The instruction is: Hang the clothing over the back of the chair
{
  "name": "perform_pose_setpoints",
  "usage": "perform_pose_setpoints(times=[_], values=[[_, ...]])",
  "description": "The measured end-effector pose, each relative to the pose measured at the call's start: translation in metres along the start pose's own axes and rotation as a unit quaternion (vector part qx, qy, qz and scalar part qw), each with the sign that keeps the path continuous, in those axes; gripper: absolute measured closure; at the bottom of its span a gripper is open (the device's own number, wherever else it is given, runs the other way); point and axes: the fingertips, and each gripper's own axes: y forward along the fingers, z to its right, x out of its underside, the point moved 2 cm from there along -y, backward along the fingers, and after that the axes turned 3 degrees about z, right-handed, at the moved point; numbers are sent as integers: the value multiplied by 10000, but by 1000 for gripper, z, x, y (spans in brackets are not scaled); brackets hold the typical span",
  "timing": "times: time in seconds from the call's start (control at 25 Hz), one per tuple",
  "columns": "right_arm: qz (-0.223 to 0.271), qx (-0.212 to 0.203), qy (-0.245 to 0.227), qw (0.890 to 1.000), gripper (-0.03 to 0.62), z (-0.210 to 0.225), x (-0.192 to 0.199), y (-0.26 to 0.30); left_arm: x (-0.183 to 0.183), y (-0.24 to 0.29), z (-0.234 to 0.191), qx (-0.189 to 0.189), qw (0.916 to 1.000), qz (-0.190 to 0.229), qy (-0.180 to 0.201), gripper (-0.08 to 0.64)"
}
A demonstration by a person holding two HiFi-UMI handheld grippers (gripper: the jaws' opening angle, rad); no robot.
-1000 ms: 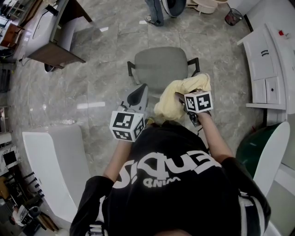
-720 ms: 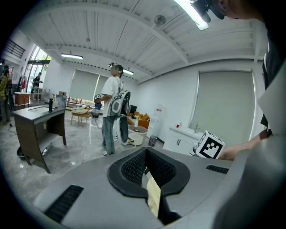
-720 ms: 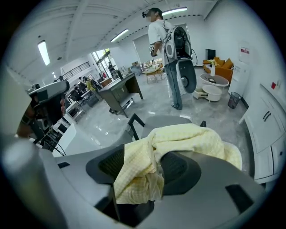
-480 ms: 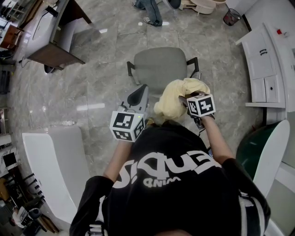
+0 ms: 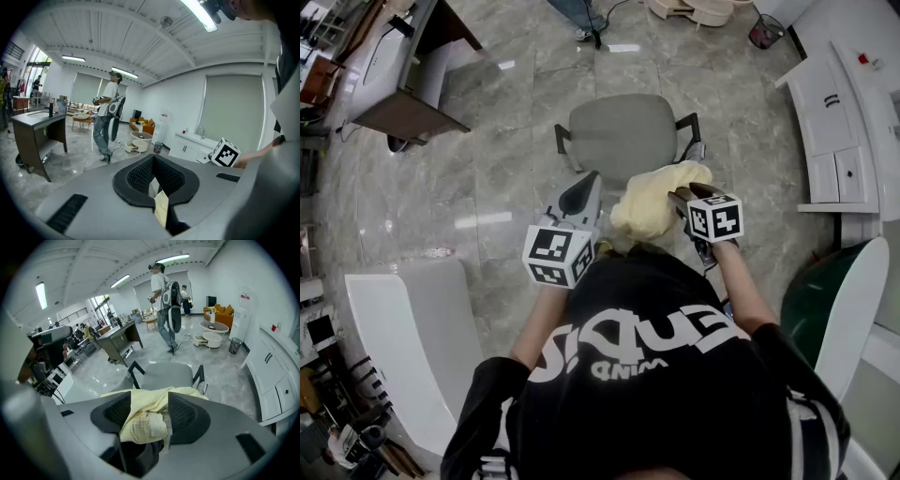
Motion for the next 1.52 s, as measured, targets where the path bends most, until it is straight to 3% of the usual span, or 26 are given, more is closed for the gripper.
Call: perform_pose_setpoints(times=[0.32,0.44,0.68,1.04,1.2,1.52], values=[[1423,-61,-348,9892,566,-30,-59,-50,-3,-5,9,133,9999,41,-73,545],[2033,-351,-476,9773,578,-49,-78,-74,-10,-11,12,196,9997,95,-131,545],[3235,-1068,-692,9376,578,-82,-101,-118,-17,-21,21,386,9986,243,-265,545],[3985,-1183,-1082,9031,578,-98,-100,-141,-22,-37,32,601,9958,673,-135,545],[4144,-1210,-1050,8959,578,-98,-100,-141,-21,-40,34,632,9944,851,54,545],[4236,-1172,-1040,8922,578,-99,-101,-138,-21,-42,32,589,9926,1042,194,545]])
